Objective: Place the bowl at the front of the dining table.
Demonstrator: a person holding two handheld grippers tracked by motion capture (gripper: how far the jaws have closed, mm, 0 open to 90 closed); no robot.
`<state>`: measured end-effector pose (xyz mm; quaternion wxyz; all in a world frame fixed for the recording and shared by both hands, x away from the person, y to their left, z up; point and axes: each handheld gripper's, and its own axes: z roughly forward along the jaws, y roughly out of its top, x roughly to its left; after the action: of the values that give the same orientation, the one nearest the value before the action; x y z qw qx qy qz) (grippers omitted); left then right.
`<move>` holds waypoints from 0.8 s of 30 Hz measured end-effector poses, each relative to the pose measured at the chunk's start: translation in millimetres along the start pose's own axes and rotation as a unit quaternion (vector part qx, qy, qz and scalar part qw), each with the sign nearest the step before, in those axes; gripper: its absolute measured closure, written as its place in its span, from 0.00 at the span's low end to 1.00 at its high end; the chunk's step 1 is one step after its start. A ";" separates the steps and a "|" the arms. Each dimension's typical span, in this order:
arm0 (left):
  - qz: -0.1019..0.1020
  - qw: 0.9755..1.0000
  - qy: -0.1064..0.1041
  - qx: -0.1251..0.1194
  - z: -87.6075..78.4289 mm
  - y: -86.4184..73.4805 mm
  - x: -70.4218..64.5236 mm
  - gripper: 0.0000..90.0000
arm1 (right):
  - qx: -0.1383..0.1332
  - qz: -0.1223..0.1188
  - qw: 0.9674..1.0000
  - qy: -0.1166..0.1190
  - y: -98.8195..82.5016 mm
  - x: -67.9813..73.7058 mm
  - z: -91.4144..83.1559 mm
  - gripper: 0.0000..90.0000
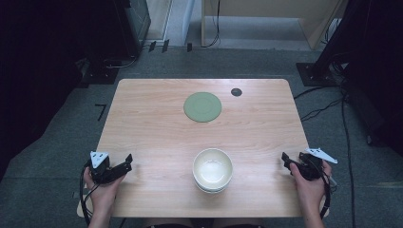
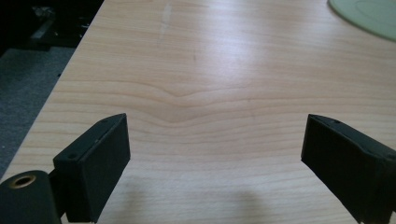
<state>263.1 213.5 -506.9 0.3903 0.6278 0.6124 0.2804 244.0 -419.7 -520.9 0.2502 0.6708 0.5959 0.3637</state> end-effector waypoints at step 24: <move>0.044 0.991 -0.122 -0.029 -27.7 32.6 -95.4 0.09 | -0.023 -0.014 0.997 0.066 17.8 48.3 -11.2 0.29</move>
<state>249.2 125.1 -452.8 0.4671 0.6723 0.5235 0.2362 247.4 -376.3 -491.2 0.2306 0.6307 0.6120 0.4177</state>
